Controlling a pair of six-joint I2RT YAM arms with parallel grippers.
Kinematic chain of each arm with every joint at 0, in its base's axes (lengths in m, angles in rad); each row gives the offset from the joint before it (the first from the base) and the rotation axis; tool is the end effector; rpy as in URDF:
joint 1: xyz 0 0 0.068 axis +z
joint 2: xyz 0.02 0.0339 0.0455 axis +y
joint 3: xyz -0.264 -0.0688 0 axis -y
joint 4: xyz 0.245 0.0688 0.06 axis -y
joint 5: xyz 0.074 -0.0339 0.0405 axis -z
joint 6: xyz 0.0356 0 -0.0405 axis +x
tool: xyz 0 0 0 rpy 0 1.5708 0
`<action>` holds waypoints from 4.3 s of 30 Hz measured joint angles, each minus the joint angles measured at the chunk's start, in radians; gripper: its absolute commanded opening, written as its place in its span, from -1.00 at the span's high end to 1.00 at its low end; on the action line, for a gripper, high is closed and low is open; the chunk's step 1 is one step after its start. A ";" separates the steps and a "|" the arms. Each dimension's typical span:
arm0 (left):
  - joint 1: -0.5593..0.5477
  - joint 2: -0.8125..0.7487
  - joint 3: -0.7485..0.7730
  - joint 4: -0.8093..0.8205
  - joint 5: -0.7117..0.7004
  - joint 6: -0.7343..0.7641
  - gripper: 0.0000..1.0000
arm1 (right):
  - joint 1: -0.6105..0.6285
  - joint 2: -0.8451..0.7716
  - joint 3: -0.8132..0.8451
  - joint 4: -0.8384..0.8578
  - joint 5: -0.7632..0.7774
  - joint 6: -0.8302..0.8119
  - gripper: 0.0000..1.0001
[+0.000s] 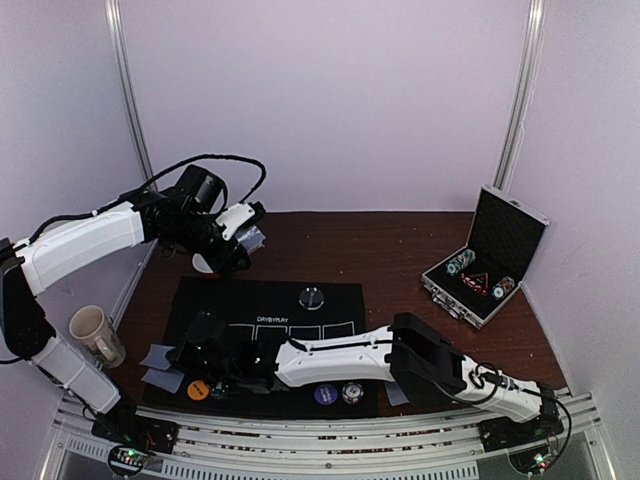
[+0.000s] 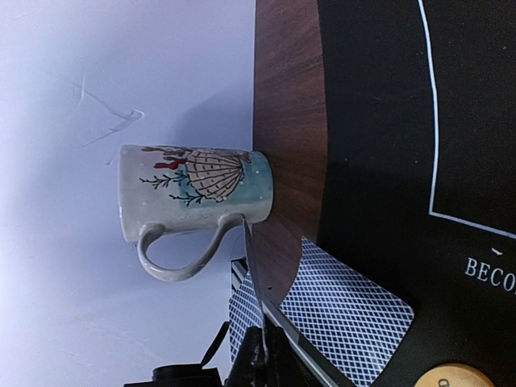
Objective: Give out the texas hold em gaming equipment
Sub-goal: Distribute the poker card in the big blind area.
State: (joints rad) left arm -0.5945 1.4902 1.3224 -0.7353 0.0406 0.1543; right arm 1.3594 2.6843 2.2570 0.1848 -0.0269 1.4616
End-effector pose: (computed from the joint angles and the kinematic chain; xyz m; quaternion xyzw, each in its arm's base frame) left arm 0.2628 -0.1794 0.3088 0.3516 0.8767 -0.0902 0.3155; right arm 0.1273 0.5977 0.1568 0.0319 0.7868 0.6101 0.0879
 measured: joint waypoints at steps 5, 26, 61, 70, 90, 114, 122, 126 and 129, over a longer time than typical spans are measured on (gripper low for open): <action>0.000 0.000 0.000 0.000 0.000 0.000 0.04 | 0.005 0.001 0.004 -0.024 -0.002 0.004 0.97; 0.000 0.000 0.000 0.000 0.000 0.001 0.04 | 0.022 0.027 0.043 -0.069 -0.016 0.013 0.47; 0.000 0.000 0.000 0.000 0.000 0.001 0.04 | 0.053 -0.040 0.043 -0.178 0.077 -0.125 -0.41; 0.000 0.000 0.000 0.000 0.000 0.002 0.04 | 0.056 -0.050 0.043 -0.235 0.130 -0.178 -0.43; 0.000 -0.008 0.000 0.000 0.003 0.005 0.05 | 0.065 -0.096 0.029 -0.276 0.181 -0.245 0.40; 0.000 -0.023 0.000 0.000 0.005 0.008 0.05 | 0.032 -0.025 0.081 -0.256 0.100 -0.227 1.00; 0.000 -0.025 0.000 0.000 0.005 0.008 0.05 | 0.024 0.004 0.109 -0.288 0.083 -0.324 1.00; 0.000 -0.025 0.000 0.000 0.004 0.008 0.04 | 0.024 -0.044 0.061 -0.279 0.076 -0.422 0.97; 0.000 -0.025 0.000 0.000 0.003 0.010 0.04 | 0.024 -0.134 -0.050 -0.252 0.047 -0.504 0.90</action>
State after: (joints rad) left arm -0.5941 1.4654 1.3224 -0.7353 0.0441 0.1638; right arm 1.3830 2.5500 2.2066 -0.0673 0.0200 0.9573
